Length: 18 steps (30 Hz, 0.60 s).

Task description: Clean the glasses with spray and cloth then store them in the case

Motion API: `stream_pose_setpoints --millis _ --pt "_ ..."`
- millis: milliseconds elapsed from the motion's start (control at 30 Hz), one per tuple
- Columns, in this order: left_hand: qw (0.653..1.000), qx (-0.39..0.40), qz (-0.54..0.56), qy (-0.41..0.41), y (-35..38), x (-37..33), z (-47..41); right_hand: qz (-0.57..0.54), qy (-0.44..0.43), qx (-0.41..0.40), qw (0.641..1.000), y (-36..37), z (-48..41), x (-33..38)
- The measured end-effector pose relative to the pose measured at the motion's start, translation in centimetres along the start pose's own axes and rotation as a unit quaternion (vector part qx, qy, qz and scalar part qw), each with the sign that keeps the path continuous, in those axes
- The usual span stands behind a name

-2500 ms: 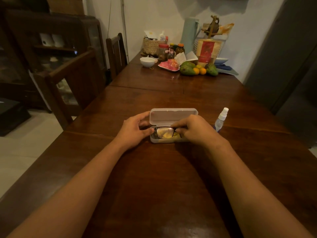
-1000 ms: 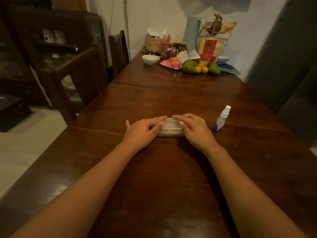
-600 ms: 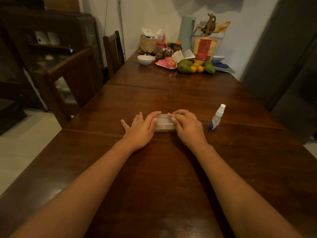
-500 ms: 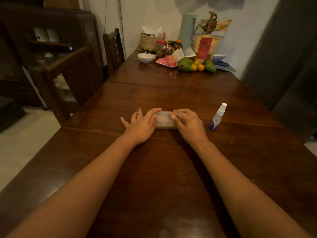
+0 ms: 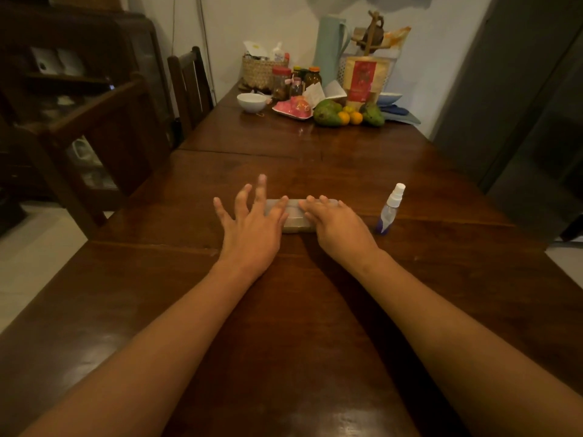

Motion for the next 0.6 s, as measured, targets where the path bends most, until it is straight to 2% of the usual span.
stream_pose_setpoints --millis 67,133,200,400,600 --pt "0.999 -0.024 0.024 0.018 -0.2 -0.5 -0.2 0.006 0.020 0.010 1.000 -0.5 -0.7 -0.2" --pt "0.993 -0.004 0.116 -0.003 0.3 -0.1 -0.8 0.019 0.032 0.013 0.999 -0.9 -1.0 -0.2" --pt "0.987 0.028 0.157 -0.014 1.1 0.0 -1.0 0.031 0.024 -0.004 0.999 -1.1 -0.9 0.1" --pt "0.990 0.073 0.119 0.012 2.4 -0.4 -0.9 -0.051 0.030 -0.057 0.997 0.1 -0.6 -1.1" --pt "0.991 0.119 0.067 0.009 3.2 -0.5 -0.8 -0.011 -0.003 -0.063 0.998 0.6 0.4 -0.3"
Point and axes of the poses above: each hand's wrist, its own z-axis away from the middle knuckle, its own y-axis out of the palm, x = y × z, the point moved 9 cm from there along -z, towards the middle knuckle, and after that the axes turned 2 degrees about -y, right-handed, at the moved point
